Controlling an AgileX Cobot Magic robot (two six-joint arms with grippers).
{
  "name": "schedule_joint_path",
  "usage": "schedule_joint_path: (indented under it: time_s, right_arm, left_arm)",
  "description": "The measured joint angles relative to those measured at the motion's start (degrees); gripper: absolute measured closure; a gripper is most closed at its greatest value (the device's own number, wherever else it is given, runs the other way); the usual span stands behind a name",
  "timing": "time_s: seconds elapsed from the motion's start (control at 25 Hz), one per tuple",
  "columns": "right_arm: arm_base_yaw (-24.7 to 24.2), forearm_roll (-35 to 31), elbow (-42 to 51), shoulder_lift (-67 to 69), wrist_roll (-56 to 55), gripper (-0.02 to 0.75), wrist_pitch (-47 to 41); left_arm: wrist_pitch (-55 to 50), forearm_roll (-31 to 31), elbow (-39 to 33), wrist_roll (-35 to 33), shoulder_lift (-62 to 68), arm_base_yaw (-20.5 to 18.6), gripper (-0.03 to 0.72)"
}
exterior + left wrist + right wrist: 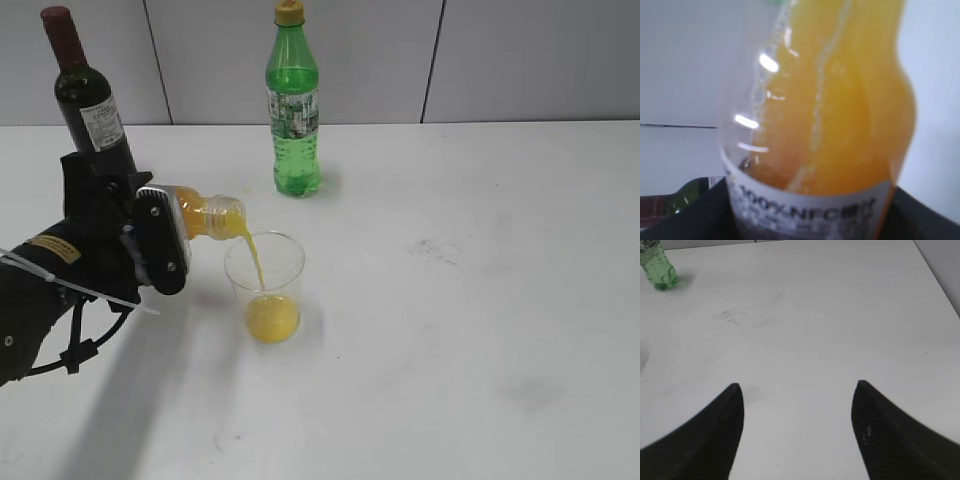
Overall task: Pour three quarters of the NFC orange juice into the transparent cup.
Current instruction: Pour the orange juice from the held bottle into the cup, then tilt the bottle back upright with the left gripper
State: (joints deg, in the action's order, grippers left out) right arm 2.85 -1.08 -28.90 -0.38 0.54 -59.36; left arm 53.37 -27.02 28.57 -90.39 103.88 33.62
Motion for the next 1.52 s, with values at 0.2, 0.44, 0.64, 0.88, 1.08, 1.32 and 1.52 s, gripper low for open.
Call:
schedule_joint_path:
  time_s: [0.2,0.44,0.64,0.88,1.08,1.32,1.52]
  right_arm:
    - [0.0,0.0,0.0,0.0,0.0,0.219,0.0]
    - [0.0,0.0,0.0,0.0,0.0,0.219,0.0]
    - [0.0,0.0,0.0,0.0,0.0,0.219,0.0]
    - [0.0,0.0,0.0,0.0,0.0,0.219,0.0]
    - [0.0,0.0,0.0,0.0,0.0,0.219,0.0]
    - [0.0,0.0,0.0,0.0,0.0,0.218,0.0]
    - [0.0,0.0,0.0,0.0,0.0,0.218,0.0]
  left_arm:
    - [1.36,0.0,0.0,0.0,0.62,0.0,0.215]
    - [1.74,0.39,0.0,0.0,1.24,0.0,0.215]
    - [3.06,2.68,0.0,-0.06,1.24,0.0,0.215]
    - [3.96,2.81,0.0,-0.67,1.24,0.0,0.215]
    - [6.04,2.81,0.0,-2.33,1.24,0.0,0.215]
    - [8.16,3.28,0.0,-5.87,1.24,0.0,0.215]
    - [9.16,3.48,0.0,-6.2,1.24,0.0,0.215]
